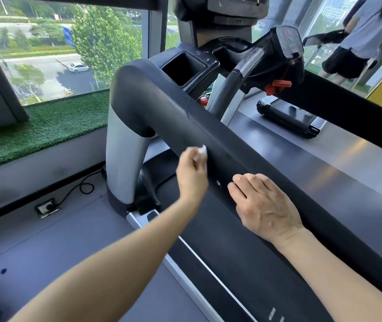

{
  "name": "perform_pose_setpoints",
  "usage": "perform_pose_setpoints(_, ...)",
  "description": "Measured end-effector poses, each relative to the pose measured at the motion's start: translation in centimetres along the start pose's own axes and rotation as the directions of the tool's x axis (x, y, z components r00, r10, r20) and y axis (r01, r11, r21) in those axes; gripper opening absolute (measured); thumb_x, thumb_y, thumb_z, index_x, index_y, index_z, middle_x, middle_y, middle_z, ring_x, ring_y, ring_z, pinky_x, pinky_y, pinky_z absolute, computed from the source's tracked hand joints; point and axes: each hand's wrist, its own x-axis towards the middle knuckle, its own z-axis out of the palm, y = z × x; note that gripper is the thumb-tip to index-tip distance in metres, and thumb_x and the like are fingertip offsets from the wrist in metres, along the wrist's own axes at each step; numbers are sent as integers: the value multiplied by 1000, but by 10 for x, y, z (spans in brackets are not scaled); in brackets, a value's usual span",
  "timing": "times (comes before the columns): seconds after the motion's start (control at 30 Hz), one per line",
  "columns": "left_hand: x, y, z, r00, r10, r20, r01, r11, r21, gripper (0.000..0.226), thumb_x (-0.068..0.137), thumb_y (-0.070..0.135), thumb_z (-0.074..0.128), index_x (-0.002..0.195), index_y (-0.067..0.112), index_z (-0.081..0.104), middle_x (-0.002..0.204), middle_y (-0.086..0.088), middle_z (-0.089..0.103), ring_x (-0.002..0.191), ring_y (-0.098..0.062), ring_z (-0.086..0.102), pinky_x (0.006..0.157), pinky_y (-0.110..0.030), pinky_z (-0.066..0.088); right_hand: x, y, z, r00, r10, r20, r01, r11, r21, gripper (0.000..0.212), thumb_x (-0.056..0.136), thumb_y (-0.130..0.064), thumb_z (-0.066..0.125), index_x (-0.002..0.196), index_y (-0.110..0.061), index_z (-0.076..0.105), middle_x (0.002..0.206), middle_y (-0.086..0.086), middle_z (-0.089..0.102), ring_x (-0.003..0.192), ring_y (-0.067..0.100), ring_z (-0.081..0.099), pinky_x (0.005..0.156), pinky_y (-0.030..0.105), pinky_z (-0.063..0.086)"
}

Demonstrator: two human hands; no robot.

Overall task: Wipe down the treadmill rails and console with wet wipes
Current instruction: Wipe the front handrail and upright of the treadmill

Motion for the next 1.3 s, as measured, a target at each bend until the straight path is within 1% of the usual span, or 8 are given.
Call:
perform_pose_setpoints(0.1, -7, 2, 2, 999, 35, 4, -35, 999, 35, 21, 97, 19, 51, 77, 13, 50, 79, -1, 51, 65, -4, 43, 62, -8, 34, 0, 0, -1, 1000, -1, 2, 1, 1000, -5, 31, 76, -6, 50, 104, -6, 63, 105, 9, 59, 95, 26, 49, 94, 35, 35)
perform_pose_setpoints(0.27, 51, 14, -8, 992, -66, -104, 64, 998, -19, 25, 99, 25, 47, 74, 26, 46, 87, -1, 49, 73, -9, 42, 67, -13, 32, 0, 0, 0, 1000, -6, -4, 6, 1000, -13, 32, 74, -6, 54, 104, -6, 64, 105, 9, 60, 95, 26, 50, 94, 35, 35)
perform_pose_setpoints(0.37, 23, 2, 2, 995, -58, -83, 54, 997, -47, 21, 98, 30, 48, 78, 26, 50, 89, -4, 58, 75, -8, 49, 67, -10, 35, 1, 0, 0, 1000, -5, -6, 5, 1000, -7, 30, 76, -6, 52, 104, -6, 63, 104, 9, 60, 94, 25, 49, 93, 35, 35)
perform_pose_setpoints(0.47, -11, -3, 6, 999, -33, -11, 33, 999, -14, 19, 98, 21, 49, 79, 21, 50, 87, -6, 58, 70, -6, 48, 63, -7, 35, 0, 0, 0, 1000, -2, -7, 2, 1000, -7, 30, 75, -7, 53, 104, -6, 62, 104, 9, 59, 94, 26, 50, 94, 35, 35)
perform_pose_setpoints(0.67, 41, 7, -8, 995, -49, -85, 50, 999, 6, 15, 99, 22, 47, 84, 19, 50, 90, -3, 58, 78, -13, 50, 63, -3, 35, 0, 0, 0, 1000, -1, 2, 1, 1000, -8, 29, 76, -6, 52, 104, -7, 62, 104, 9, 59, 94, 26, 51, 93, 35, 35)
perform_pose_setpoints(0.87, -14, -3, 1, 998, 14, 53, -17, 999, 51, 17, 97, 18, 50, 80, 16, 50, 81, -4, 54, 67, -6, 45, 61, -7, 35, 0, -1, 0, 1000, 3, -1, -3, 1000, -16, 30, 78, -7, 48, 105, -6, 62, 105, 8, 60, 95, 25, 49, 94, 35, 35)
perform_pose_setpoints(1.1, 51, 11, -11, 987, -57, -153, 69, 994, 79, 35, 99, 17, 43, 65, 23, 35, 64, 8, 38, 59, -6, 35, 52, -9, 32, 0, 0, -1, 1000, -8, -9, 7, 1000, -13, 29, 75, -5, 51, 102, -6, 60, 103, 9, 59, 92, 25, 49, 93, 35, 35)
perform_pose_setpoints(1.3, -15, -12, 9, 999, -27, -35, 26, 999, -20, 20, 98, 22, 49, 80, 16, 50, 85, -3, 54, 70, -6, 45, 64, -8, 35, 0, -1, 0, 1000, -1, -2, 1, 1000, -15, 29, 78, -7, 48, 103, -7, 61, 104, 8, 58, 92, 25, 52, 93, 34, 35)
